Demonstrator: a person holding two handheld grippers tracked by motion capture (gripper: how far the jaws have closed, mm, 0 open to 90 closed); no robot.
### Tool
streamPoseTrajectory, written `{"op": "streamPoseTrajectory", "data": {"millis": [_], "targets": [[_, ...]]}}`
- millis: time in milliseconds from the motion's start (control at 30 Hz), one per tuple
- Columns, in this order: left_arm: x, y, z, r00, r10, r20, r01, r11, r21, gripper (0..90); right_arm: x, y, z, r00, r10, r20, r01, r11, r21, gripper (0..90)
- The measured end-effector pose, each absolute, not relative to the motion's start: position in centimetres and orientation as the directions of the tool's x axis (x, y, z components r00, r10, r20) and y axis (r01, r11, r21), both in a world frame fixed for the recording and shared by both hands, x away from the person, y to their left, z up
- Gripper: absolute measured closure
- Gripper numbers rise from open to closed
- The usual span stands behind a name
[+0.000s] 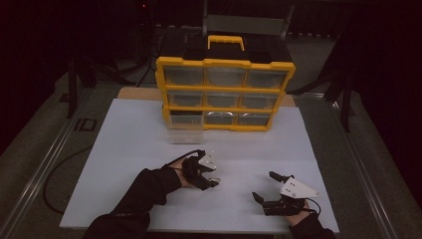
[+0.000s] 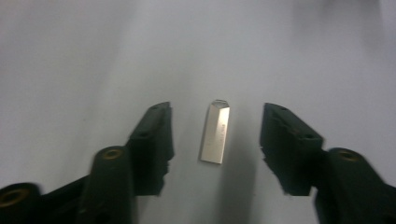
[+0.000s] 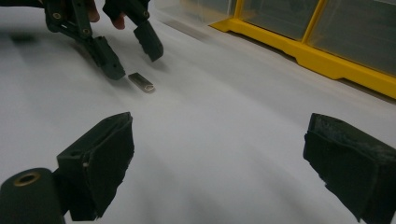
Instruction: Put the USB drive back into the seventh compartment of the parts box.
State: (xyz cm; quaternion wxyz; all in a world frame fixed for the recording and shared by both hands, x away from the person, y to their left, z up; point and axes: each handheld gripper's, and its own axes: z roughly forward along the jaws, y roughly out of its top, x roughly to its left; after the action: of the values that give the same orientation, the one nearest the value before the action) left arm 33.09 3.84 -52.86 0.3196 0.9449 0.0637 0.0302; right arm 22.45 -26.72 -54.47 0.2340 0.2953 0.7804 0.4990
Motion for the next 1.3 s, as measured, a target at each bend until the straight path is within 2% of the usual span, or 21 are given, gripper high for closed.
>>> {"op": "streamPoseTrajectory", "data": {"millis": [33,167,467,867,967,1300], "targets": [[33.08,3.77,-52.95,0.991,0.135,0.01,0.101,-0.788,0.607,51.3,22.43,-26.69,-54.49,-0.717,0.693,-0.074,0.226,0.331,0.916,8.7],[33.28,3.63,-53.22,0.991,0.133,0.0,0.107,-0.797,0.594,57.9,22.42,-26.67,-54.47,-0.717,0.693,-0.074,0.226,0.332,0.916,8.7],[33.6,3.61,-53.71,0.988,0.151,-0.028,0.138,-0.795,0.591,67.3,22.41,-26.65,-54.47,-0.718,0.691,-0.087,0.218,0.341,0.914,8.7],[33.67,3.54,-53.77,0.988,0.151,-0.03,0.139,-0.792,0.594,72.9,22.39,-26.67,-54.45,-0.717,0.692,-0.079,0.222,0.335,0.916,8.7],[33.41,3.31,-53.7,0.989,0.146,-0.021,0.131,-0.799,0.587,78.0,22.39,-26.66,-54.46,-0.717,0.692,-0.081,0.221,0.336,0.916,8.7],[33.45,3.07,-53.52,0.988,0.153,-0.024,0.14,-0.809,0.572,79.6,22.38,-26.66,-54.45,-0.718,0.691,-0.078,0.221,0.333,0.917,8.7]]}}
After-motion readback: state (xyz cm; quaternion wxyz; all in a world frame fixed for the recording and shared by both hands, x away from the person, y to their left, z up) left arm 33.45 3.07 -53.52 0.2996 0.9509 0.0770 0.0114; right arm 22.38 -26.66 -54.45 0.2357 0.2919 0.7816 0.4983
